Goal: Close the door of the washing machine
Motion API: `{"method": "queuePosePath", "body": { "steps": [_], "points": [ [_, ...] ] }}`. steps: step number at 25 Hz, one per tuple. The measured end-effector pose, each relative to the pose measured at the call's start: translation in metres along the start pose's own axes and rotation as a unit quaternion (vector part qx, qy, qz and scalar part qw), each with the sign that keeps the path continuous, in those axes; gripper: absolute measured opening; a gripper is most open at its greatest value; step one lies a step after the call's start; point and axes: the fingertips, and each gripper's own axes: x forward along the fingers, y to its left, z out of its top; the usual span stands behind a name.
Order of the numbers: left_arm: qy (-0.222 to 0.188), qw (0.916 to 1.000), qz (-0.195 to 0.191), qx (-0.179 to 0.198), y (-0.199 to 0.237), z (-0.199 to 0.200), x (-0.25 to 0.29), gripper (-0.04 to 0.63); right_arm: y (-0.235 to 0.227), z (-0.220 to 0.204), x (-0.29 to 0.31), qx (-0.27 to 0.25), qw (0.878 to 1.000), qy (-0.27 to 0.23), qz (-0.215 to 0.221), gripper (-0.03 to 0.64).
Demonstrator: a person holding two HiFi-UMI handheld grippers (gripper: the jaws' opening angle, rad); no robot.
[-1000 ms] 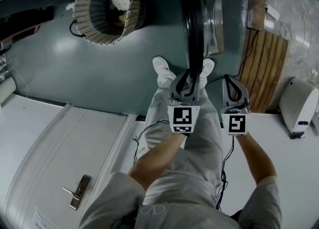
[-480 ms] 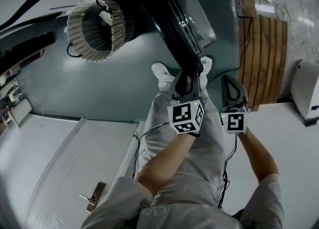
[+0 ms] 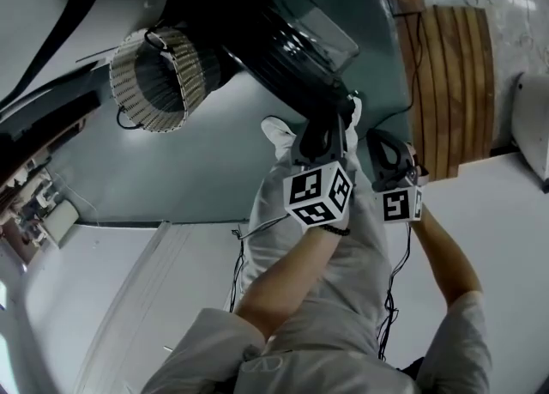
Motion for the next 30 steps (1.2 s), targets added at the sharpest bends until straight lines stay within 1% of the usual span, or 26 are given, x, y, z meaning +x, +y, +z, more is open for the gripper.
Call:
{"method": "queuePosePath", "body": {
  "steps": [4,7,13,19,23,30],
  "points": [
    [0.017,0.9998,-0.004,-0.004,-0.010,0.000,0.005,0.155,0.004,-0.011,0.003,-0.022,1.000,-0.007,0.008,0.019],
    [0.025,0.9996,-0.010,-0.001,-0.016,0.001,0.009,0.161,0.002,-0.012,0.007,-0.025,1.000,-0.011,0.013,0.047],
    [0.037,0.9992,-0.014,-0.004,-0.028,0.003,0.016,0.170,-0.005,-0.010,0.013,-0.028,0.999,-0.019,0.015,0.067],
    [0.037,0.9990,-0.021,-0.016,-0.042,0.010,0.027,0.178,-0.011,-0.010,0.023,-0.041,0.999,-0.019,0.026,0.097],
    [0.036,0.9988,-0.025,-0.023,-0.048,0.013,0.032,0.183,-0.024,-0.011,0.030,-0.034,0.999,-0.015,0.018,0.107],
    [0.033,0.9982,-0.034,-0.036,-0.059,0.017,0.040,0.187,-0.041,-0.008,0.045,-0.055,0.998,-0.018,0.018,0.117]
  ]
}}
